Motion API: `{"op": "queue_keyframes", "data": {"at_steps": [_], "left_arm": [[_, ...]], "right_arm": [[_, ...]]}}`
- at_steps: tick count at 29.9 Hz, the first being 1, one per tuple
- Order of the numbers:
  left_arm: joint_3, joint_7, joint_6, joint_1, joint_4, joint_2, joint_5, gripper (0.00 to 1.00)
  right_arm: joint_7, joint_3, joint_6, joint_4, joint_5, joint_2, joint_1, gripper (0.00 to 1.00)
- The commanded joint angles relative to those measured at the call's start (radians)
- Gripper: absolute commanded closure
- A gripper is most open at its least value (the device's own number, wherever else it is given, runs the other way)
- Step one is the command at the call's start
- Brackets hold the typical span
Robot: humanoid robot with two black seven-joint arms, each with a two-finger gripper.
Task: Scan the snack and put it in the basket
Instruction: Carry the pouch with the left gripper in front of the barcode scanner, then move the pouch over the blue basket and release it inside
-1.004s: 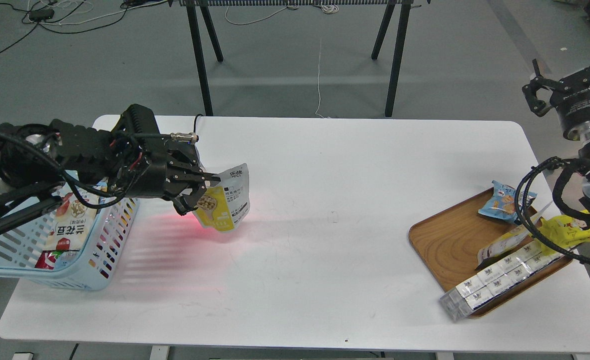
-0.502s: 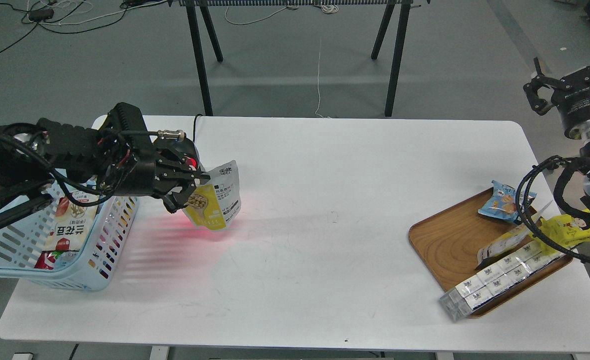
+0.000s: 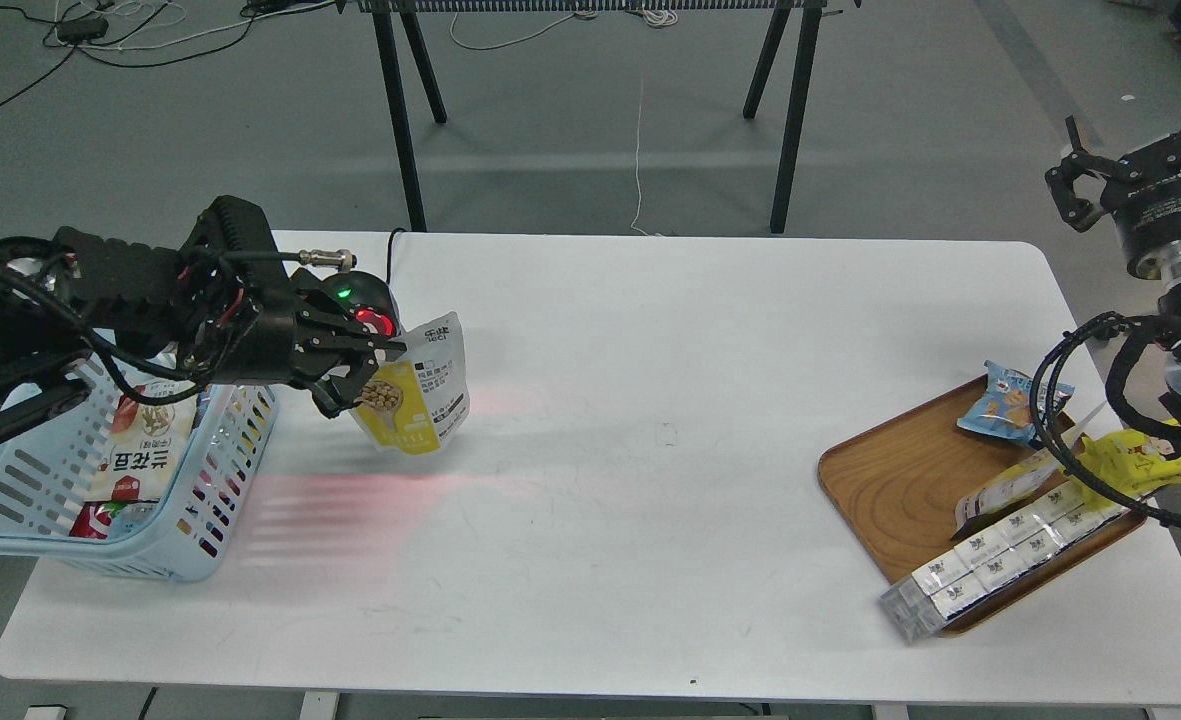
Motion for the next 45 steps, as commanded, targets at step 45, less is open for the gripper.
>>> {"op": "queue_keyframes", "data": {"at_steps": [45], "left_arm": [[-0.010, -0.003, 0.003, -0.013, 0.037, -0.007, 0.000, 0.98]], "right_arm": [[0.000, 0.000, 0.000, 0.000, 0.000, -0.014, 0.005, 0.02]]}}
